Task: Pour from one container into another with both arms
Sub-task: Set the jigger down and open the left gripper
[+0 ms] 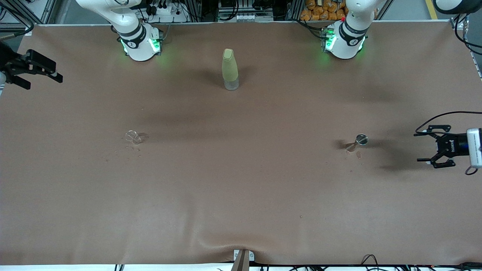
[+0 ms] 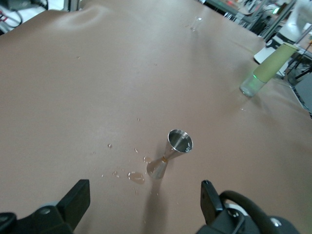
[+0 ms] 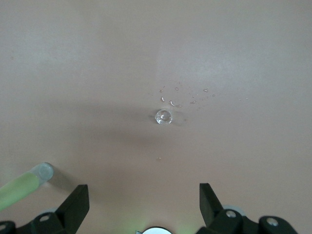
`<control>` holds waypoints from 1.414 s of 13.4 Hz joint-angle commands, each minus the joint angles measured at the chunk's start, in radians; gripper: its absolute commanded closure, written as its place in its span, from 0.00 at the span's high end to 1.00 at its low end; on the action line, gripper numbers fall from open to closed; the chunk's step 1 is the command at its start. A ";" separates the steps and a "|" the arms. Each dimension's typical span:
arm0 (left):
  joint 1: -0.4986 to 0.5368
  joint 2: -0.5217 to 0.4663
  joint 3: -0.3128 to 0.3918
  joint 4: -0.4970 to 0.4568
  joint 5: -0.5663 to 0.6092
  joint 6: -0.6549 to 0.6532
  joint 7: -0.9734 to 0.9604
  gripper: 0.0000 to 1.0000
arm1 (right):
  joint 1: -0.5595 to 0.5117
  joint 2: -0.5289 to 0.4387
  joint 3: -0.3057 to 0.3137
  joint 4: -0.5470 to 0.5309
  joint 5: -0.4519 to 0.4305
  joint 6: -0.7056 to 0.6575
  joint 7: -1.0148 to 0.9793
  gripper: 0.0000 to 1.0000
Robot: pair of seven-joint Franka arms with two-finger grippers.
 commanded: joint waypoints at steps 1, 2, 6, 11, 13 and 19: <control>-0.016 -0.063 -0.003 0.031 0.107 0.002 -0.175 1.00 | -0.061 0.008 0.063 0.024 -0.036 -0.011 0.016 1.00; -0.042 -0.076 -0.003 0.058 0.154 0.000 -0.287 1.00 | -0.064 0.009 0.065 0.026 -0.034 -0.007 0.016 1.00; -0.090 -0.158 -0.025 0.059 0.191 0.002 -0.639 1.00 | -0.081 0.009 0.065 0.024 -0.055 0.004 0.007 1.00; -0.206 -0.265 -0.034 0.056 0.303 -0.003 -1.047 1.00 | -0.104 0.013 0.072 0.027 -0.095 0.010 -0.004 1.00; -0.223 -0.276 -0.037 0.062 0.303 -0.003 -1.173 1.00 | -0.090 0.013 0.069 0.026 -0.097 0.030 0.005 1.00; -0.245 -0.303 -0.032 0.098 0.492 0.026 -1.468 1.00 | -0.121 0.011 0.074 0.018 -0.091 0.041 0.005 1.00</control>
